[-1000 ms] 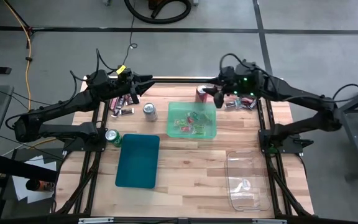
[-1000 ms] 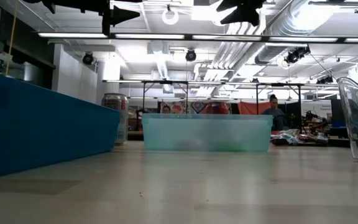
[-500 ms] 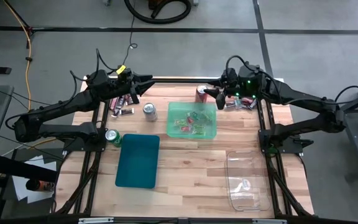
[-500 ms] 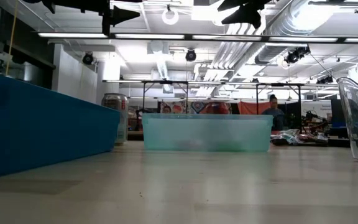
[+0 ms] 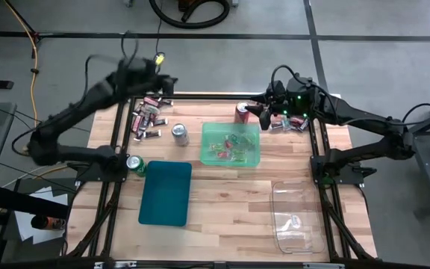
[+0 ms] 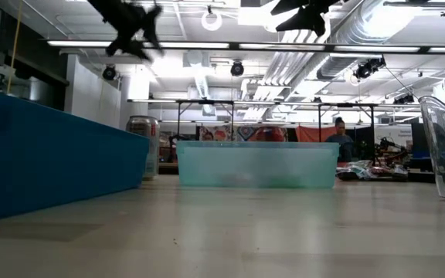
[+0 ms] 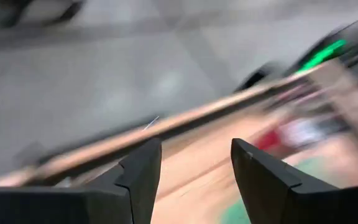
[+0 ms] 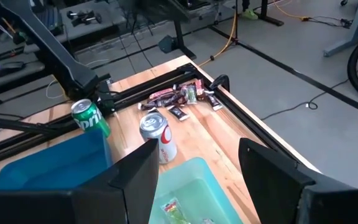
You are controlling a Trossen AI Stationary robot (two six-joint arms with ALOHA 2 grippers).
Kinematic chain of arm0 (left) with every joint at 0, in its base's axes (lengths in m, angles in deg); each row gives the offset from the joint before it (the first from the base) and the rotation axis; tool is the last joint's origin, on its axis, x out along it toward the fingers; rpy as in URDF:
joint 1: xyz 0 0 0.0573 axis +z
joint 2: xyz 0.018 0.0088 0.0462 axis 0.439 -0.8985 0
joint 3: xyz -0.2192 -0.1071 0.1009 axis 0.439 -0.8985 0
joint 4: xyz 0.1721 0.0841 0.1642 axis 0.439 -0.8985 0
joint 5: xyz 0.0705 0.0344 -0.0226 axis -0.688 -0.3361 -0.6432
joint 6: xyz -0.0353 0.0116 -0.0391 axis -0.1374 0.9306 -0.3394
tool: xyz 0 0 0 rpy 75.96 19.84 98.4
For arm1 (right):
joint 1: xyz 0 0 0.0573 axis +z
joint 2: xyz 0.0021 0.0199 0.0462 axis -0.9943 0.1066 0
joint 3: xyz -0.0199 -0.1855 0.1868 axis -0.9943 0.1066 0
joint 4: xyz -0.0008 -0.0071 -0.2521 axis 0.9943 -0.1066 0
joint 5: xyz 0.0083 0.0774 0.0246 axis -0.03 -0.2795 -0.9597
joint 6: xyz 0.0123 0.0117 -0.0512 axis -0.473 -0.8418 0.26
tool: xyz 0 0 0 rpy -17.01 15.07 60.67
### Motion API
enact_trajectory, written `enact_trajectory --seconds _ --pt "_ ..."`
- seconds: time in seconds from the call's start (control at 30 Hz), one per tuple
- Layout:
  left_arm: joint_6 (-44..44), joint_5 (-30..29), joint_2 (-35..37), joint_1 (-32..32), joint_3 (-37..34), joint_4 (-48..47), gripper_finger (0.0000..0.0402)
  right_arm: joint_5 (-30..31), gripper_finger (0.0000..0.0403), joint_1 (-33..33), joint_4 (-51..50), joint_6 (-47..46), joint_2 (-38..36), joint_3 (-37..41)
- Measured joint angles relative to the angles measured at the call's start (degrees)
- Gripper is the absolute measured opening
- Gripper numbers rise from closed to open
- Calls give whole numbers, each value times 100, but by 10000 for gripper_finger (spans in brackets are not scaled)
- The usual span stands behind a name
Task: Organize candy in baskets
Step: Put the green gummy into the green bin
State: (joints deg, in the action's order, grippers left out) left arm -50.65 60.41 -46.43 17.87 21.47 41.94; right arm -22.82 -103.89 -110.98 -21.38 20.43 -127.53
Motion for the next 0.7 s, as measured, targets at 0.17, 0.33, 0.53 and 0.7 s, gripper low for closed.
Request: enact_trajectory --seconds 0.17,0.33,0.53,0.7 --pt "521 -315 -1394 846 640 -1614 177 2 216 0 -4 -133 13 0" --pt "577 -390 -2359 1197 370 -1798 177 2 216 0 -4 -280 13 0" --pt "834 -400 -3285 1238 124 -1776 177 2 216 0 -4 -325 13 0" --pt "906 -832 -3741 1238 102 -1787 177 3 216 0 -6 -325 15 0"
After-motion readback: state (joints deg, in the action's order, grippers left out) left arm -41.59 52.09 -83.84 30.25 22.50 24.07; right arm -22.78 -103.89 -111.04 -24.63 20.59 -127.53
